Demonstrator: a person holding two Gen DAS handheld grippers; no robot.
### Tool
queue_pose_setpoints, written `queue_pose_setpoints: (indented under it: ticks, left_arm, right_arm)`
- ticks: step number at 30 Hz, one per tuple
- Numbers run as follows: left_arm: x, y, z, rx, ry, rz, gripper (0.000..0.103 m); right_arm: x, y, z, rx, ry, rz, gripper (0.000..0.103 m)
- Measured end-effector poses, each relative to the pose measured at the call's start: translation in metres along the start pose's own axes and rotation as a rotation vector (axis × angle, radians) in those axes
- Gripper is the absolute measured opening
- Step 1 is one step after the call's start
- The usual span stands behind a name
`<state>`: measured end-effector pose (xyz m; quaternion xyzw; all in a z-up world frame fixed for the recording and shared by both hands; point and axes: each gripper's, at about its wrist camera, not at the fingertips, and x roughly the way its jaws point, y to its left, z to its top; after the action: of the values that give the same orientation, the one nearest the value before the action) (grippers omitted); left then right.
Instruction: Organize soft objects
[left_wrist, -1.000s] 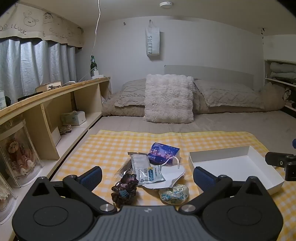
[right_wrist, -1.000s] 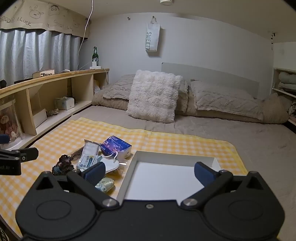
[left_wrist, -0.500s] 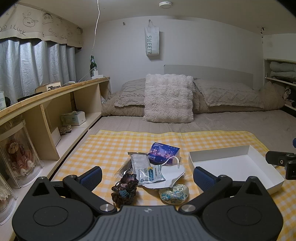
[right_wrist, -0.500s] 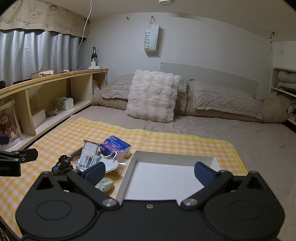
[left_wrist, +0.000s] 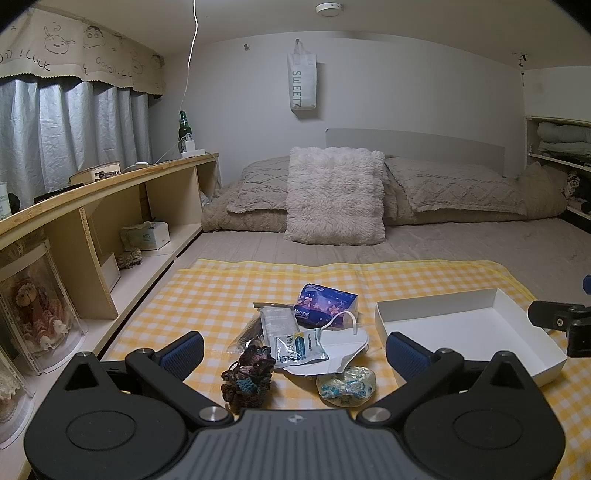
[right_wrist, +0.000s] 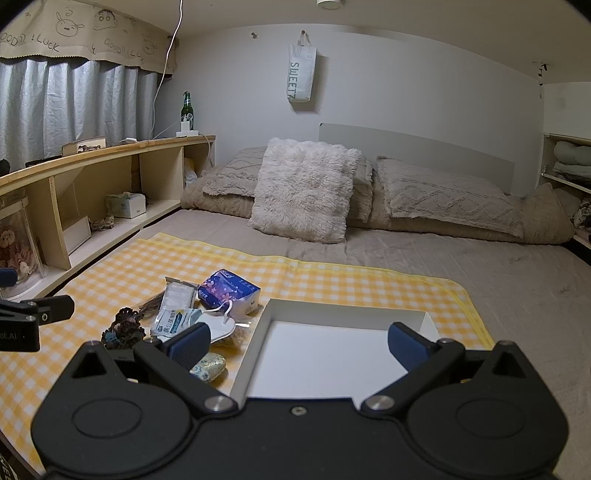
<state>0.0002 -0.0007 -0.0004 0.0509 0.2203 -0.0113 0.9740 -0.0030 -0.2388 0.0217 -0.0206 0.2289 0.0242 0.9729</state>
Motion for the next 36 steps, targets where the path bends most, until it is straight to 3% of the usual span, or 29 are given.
queue_pose_setpoints:
  ticks: [36]
  left_arm:
    - [0.0003,-0.0039,0.0002,0.002,0.0,-0.002,0.103]
  right_arm:
    - [0.0009,0.0013,0.0001,-0.004,0.003,-0.001,0.103]
